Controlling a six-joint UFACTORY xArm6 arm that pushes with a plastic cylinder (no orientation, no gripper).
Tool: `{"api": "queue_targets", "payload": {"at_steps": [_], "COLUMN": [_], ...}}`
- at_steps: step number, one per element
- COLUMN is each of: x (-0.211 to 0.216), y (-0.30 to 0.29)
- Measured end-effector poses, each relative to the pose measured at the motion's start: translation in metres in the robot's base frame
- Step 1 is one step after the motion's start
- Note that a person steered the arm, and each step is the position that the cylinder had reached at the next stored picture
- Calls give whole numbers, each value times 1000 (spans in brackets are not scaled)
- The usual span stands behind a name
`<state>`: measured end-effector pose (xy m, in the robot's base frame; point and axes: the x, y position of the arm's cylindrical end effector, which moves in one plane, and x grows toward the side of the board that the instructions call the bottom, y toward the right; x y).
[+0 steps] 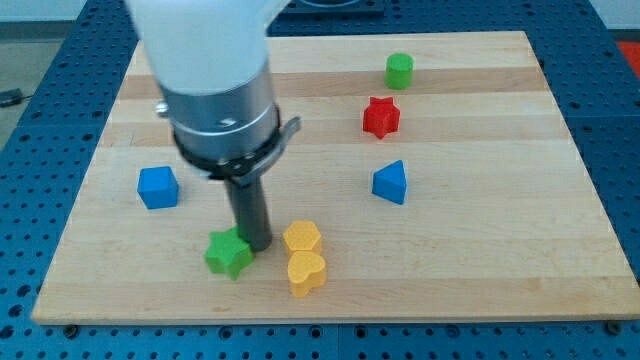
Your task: Push the yellow heart close to the bottom right of the yellow hexagon
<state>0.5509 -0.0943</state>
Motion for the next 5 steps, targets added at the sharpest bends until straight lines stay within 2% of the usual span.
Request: {"api": "queue_targets", "payload": {"at_steps": [2, 4, 5], "x": [30, 33, 34], "y": [-11, 44, 47]}}
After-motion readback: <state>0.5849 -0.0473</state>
